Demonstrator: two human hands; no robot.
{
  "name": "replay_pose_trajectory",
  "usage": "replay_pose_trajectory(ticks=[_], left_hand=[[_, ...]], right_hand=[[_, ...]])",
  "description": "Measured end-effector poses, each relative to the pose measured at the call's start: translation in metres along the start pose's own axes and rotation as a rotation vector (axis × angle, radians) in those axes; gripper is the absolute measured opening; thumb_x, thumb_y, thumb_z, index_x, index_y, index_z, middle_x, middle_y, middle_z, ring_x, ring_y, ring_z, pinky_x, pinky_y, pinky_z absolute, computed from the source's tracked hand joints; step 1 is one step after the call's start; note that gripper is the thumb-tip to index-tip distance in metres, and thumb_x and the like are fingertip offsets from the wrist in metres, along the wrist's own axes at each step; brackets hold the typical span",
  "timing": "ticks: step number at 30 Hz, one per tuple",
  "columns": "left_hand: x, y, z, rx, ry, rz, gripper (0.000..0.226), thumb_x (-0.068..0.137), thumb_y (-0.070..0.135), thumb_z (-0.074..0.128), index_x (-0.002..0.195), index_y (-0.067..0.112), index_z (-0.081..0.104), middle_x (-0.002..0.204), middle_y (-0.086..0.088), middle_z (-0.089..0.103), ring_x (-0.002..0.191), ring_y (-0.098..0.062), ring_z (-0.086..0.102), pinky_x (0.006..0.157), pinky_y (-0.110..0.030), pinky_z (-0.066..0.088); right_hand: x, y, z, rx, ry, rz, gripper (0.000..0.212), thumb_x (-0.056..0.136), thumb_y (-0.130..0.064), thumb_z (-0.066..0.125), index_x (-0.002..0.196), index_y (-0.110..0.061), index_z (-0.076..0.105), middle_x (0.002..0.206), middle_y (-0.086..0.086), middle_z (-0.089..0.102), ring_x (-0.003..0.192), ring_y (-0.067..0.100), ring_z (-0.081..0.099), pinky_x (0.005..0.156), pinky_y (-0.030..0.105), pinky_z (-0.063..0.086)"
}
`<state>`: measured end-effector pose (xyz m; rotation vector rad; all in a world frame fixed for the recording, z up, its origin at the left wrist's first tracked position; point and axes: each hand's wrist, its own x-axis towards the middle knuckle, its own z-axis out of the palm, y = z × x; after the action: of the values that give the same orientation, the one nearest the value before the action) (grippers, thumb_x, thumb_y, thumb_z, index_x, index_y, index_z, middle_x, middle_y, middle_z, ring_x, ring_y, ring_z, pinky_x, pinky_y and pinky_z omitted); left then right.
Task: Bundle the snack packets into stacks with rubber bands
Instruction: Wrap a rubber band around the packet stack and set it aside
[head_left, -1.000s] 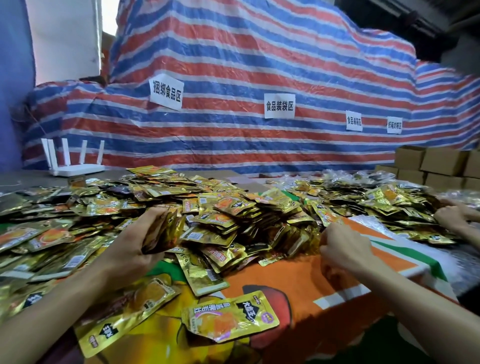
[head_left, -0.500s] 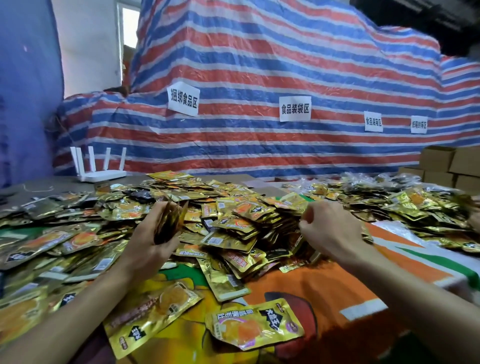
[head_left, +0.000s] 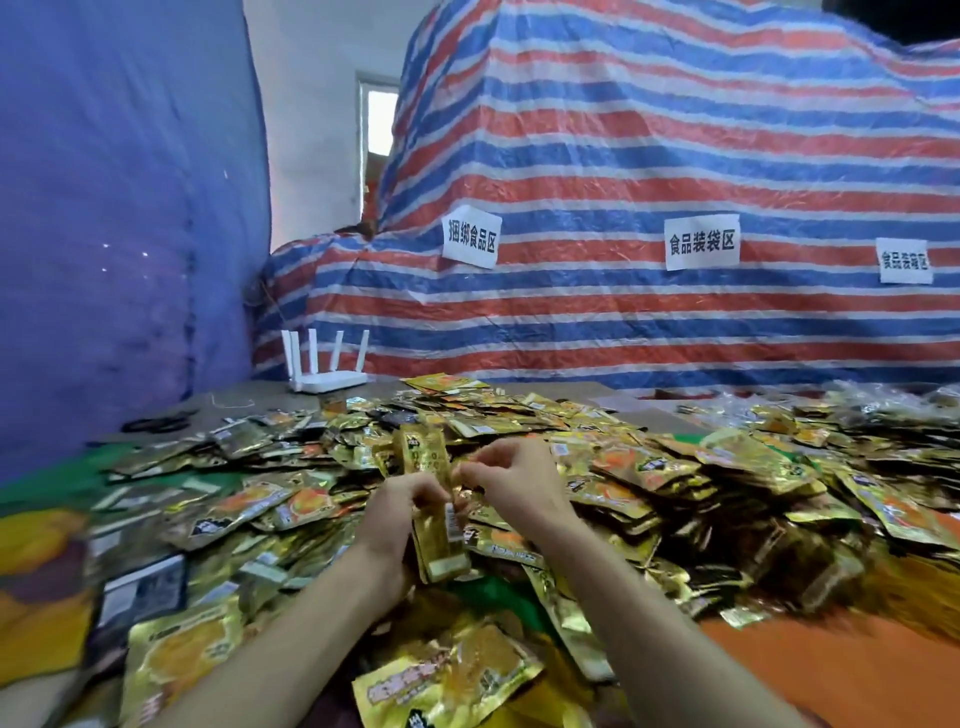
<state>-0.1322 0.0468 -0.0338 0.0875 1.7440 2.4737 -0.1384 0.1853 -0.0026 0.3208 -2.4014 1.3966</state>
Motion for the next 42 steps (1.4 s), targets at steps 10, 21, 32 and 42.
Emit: replay_pose_trajectory(ticks=[10, 21, 32, 42], left_hand=[[0.004, 0.008, -0.007, -0.174, -0.028, -0.136, 0.027, 0.06, 0.004, 0.05, 0.086, -0.001, 0.055, 0.067, -0.009, 0.057, 0.057, -0.021, 0.054, 0.064, -0.033, 0.048], [0.0, 0.017, -0.013, -0.366, -0.328, -0.001, 0.042, 0.064, 0.004, 0.047, 0.106, 0.002, 0.052, 0.084, -0.009, 0.053, 0.07, -0.021, 0.05, 0.072, -0.034, 0.047], [-0.002, 0.016, -0.01, -0.316, -0.256, -0.072, 0.036, 0.069, 0.007, 0.047, 0.097, -0.005, 0.067, 0.075, -0.013, 0.056, 0.067, -0.024, 0.05, 0.065, -0.033, 0.047], [0.01, 0.024, -0.017, -0.403, 0.308, 0.233, 0.027, 0.092, 0.036, 0.068, 0.096, 0.009, 0.062, 0.083, -0.009, 0.066, 0.071, -0.024, 0.065, 0.065, -0.036, 0.052]], right_hand=[[-0.002, 0.028, -0.001, -0.158, -0.089, -0.157, 0.013, 0.099, -0.017, 0.061, 0.104, -0.017, 0.073, 0.092, -0.008, 0.068, 0.081, 0.001, 0.06, 0.064, 0.011, 0.042], [-0.004, 0.018, -0.025, 1.044, -0.385, 0.093, 0.023, 0.079, -0.005, 0.046, 0.067, -0.007, 0.066, 0.073, 0.01, 0.064, 0.078, 0.025, 0.062, 0.086, 0.037, 0.05], [-0.003, 0.019, -0.013, 1.081, -0.177, 0.069, 0.05, 0.092, 0.012, 0.055, 0.134, -0.014, 0.06, 0.11, 0.017, 0.075, 0.088, 0.032, 0.076, 0.06, 0.035, 0.061], [-0.02, 0.017, 0.017, 0.766, -0.219, 0.112, 0.074, 0.053, -0.025, 0.093, 0.122, -0.033, 0.068, 0.125, 0.016, 0.063, 0.097, 0.021, 0.075, 0.073, 0.044, 0.063]])
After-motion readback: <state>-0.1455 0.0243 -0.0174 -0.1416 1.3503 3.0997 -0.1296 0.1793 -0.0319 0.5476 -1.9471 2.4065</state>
